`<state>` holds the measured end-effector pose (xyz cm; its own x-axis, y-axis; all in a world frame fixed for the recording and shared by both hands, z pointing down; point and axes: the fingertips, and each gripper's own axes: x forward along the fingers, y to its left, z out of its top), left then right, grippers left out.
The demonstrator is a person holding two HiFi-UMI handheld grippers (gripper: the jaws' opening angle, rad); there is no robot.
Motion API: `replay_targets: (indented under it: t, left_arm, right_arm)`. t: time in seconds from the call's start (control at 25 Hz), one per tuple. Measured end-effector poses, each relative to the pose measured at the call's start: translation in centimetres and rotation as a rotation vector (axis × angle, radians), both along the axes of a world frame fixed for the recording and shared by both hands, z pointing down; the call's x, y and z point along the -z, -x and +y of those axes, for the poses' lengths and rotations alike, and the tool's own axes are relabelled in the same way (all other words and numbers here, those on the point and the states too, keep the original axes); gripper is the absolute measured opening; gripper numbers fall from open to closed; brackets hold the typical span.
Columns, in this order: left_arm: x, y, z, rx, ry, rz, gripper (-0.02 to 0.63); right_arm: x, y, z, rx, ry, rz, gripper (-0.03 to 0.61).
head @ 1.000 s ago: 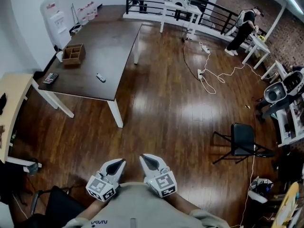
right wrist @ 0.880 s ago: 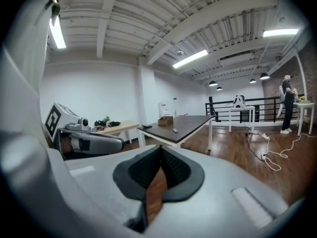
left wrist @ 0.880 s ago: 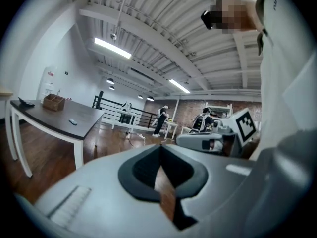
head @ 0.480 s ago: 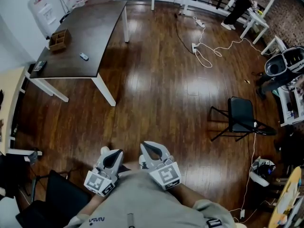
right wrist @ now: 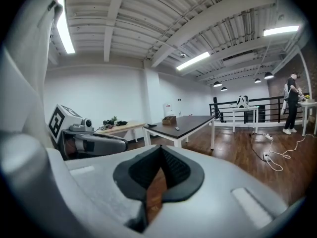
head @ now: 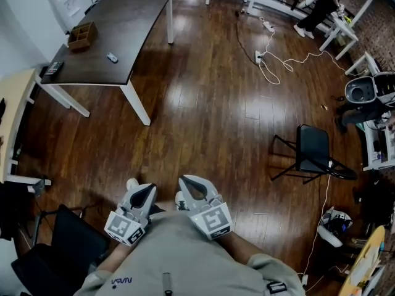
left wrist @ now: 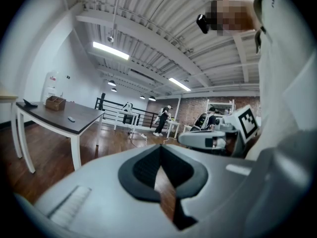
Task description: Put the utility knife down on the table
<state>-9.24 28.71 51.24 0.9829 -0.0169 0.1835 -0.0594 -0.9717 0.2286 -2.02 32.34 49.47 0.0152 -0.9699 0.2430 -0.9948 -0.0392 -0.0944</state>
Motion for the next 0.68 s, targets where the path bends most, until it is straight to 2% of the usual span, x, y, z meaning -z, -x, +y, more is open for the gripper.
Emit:
replay_targets:
  t: [0.68]
  left_arm:
    - [0.22, 0.24, 0.26, 0.024, -0.019, 0.007, 0.000]
  right_arm:
    - [0.12, 0.18, 0.20, 0.027, -0.017, 0.011, -0.002]
